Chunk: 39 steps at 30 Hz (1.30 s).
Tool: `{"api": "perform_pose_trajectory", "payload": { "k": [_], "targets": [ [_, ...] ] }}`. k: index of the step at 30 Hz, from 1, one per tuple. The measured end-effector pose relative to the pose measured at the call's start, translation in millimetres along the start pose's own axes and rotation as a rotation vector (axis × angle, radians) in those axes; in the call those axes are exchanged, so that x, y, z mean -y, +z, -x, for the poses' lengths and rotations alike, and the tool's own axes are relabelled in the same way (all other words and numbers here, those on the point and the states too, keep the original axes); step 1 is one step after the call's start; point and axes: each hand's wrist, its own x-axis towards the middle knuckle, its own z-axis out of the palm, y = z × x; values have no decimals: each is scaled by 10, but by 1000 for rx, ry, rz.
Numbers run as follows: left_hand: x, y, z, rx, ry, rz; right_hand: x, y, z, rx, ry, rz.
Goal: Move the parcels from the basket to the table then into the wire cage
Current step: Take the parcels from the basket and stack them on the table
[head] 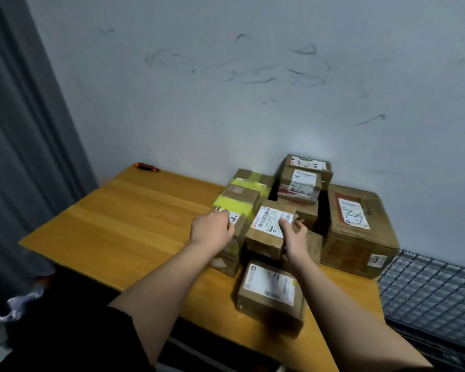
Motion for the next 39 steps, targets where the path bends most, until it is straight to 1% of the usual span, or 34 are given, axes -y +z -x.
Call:
{"api": "perform_pose_trajectory", "payload": {
  "k": [4,7,10,13,15,18,20,22,23,24,26,31,33,35,37,39],
  "targets": [
    [-413,240,-308,28,89,-105,-38,-249,-503,-69,101,20],
    [-634,387,-524,51,112,-139,-125,-294,-865,-59,174,66],
    [-708,476,-683,58,100,-142,-205,-256,-1105,-33,256,138],
    [-686,527,-782,57,97,-143,-284,-162,-1302,15,328,136],
    [-639,535,-815,62,94,-149,-314,-99,-1374,11,320,206],
    [-556,541,-847,76,72,-165,-305,-53,-1441,-33,226,443],
    [-502,528,-849,77,64,-180,-253,-66,-1407,-43,214,527],
    [-444,486,-831,67,53,-175,-135,-95,-1337,-113,174,620],
    [-408,444,-817,54,42,-163,-53,-100,-1278,-172,123,662],
    [-370,397,-801,35,29,-151,35,-103,-1219,-224,27,681],
    [-255,267,-728,-13,-13,-120,251,-12,-1033,-239,-201,646],
    [295,-115,-293,-160,-141,-48,529,623,-345,-67,-609,624],
    [644,-229,7,-185,-217,-36,482,952,59,15,-711,654],
    [1017,-268,351,-167,-299,-39,311,1262,445,117,-754,700],
    [1426,-229,768,-98,-399,-61,-1,1561,819,259,-776,751],
    [1777,-85,1210,-8,-478,-100,-397,1769,1114,407,-750,828]
  ]
}}
